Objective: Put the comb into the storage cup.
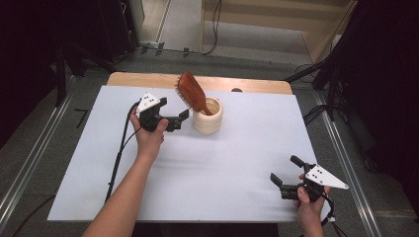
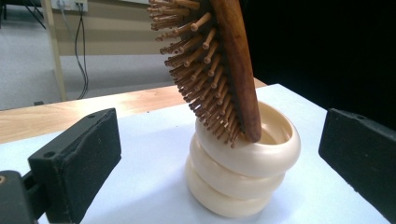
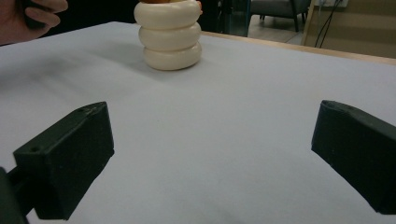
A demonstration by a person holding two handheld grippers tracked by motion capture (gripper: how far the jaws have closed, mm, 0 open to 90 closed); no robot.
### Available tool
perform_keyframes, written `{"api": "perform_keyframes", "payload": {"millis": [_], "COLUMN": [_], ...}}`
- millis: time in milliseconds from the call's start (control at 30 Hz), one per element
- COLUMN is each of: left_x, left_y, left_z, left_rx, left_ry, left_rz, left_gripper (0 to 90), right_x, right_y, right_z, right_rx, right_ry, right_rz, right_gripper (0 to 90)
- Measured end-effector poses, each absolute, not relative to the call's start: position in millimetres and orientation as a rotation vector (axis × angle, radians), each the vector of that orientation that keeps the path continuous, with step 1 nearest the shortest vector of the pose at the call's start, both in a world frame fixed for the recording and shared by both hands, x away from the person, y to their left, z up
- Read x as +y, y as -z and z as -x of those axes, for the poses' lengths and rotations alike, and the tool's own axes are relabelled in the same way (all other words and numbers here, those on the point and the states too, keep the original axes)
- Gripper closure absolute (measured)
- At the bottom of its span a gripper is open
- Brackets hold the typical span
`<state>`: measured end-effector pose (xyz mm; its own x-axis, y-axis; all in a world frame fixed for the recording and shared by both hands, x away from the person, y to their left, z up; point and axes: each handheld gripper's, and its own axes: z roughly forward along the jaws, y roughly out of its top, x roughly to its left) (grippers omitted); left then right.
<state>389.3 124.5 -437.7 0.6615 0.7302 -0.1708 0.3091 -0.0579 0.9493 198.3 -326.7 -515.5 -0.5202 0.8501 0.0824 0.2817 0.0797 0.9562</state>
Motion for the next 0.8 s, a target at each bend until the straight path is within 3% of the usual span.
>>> {"api": "perform_keyframes", "payload": {"millis": [800], "left_x": [152], "left_y": [444], "left_z": [-344], "left_rx": [0.816], "left_ry": [-0.479], "left_rz": [-1.645], "left_gripper": [0.0], "right_x": [-326], "right_y": [516], "right_z": [-198], "right_rx": [1.853], "right_ry": [-1.448], "right_rz": [-1.113], "right_gripper": [0.0]}}
